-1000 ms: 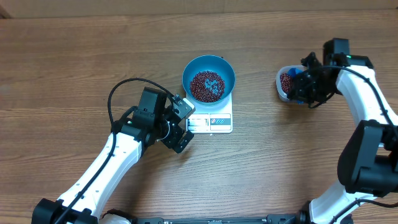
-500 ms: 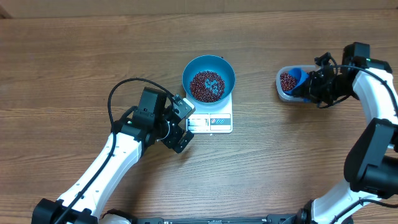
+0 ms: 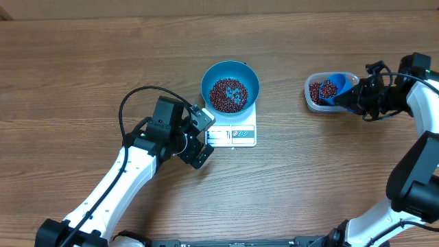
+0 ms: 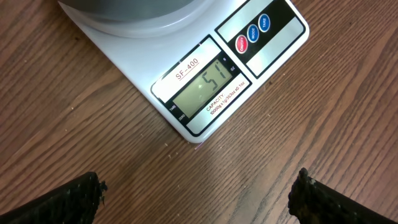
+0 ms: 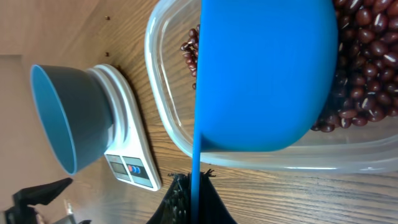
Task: Scoop item into bowl and weigh 150g on scale
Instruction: 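Scoop beans again from the tub with the right gripper, then carry the scoop over the teal bowl and pour the beans in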
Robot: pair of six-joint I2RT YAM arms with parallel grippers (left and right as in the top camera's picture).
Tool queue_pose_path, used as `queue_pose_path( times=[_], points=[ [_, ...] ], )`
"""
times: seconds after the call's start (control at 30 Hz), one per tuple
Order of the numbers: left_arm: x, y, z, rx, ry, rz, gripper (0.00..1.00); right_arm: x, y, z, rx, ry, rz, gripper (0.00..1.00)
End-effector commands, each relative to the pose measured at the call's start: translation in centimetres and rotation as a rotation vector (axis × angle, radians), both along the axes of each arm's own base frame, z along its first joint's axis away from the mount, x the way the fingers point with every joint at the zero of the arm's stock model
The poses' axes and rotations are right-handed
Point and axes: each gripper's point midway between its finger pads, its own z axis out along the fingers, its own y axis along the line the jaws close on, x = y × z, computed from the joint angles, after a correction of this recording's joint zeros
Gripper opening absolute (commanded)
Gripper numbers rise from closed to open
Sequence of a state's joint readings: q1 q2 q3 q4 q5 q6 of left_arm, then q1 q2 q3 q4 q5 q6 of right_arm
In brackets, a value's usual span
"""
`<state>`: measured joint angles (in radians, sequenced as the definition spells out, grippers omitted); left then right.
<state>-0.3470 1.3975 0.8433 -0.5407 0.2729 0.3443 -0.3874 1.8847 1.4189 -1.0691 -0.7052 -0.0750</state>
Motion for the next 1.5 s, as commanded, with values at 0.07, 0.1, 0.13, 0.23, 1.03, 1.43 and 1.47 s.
queue_pose_path(
  times=[0.07, 0.1, 0.13, 0.23, 1.03, 1.43, 1.47],
  points=[
    [-0.3, -0.3, -0.3, -0.002, 0.007, -0.016, 1.00, 0.5, 0.5, 1.4, 0.111, -0.055, -0.003, 0.04],
    [-0.3, -0.3, -0.3, -0.002, 0.007, -0.016, 1.00, 0.5, 0.5, 1.6, 0.120, -0.061, -0.004, 0.04],
    [-0.3, -0.3, -0.3, -0.002, 0.007, -0.016, 1.00, 0.5, 0.6, 1.9, 0.133, -0.069, -0.003, 0.04],
    [-0.3, -0.3, -0.3, -0.002, 0.007, -0.016, 1.00, 0.4, 1.0, 2.6, 0.161, -0.092, 0.013, 0.04],
    [-0.3, -0.3, -0.3, -0.002, 0.007, -0.016, 1.00, -1.1, 5.1, 9.5, 0.140, -0.137, 0.158, 0.04],
    [-0.3, -0.3, -0.3, -0.002, 0.007, -0.016, 1.00, -0.9, 12.4, 13.8, 0.118, -0.200, 0.357, 0.04],
    [-0.3, -0.3, -0.3, -0.002, 0.007, -0.016, 0.99, -1.0, 13.0, 13.9, 0.105, -0.194, 0.365, 0.04]
  ],
)
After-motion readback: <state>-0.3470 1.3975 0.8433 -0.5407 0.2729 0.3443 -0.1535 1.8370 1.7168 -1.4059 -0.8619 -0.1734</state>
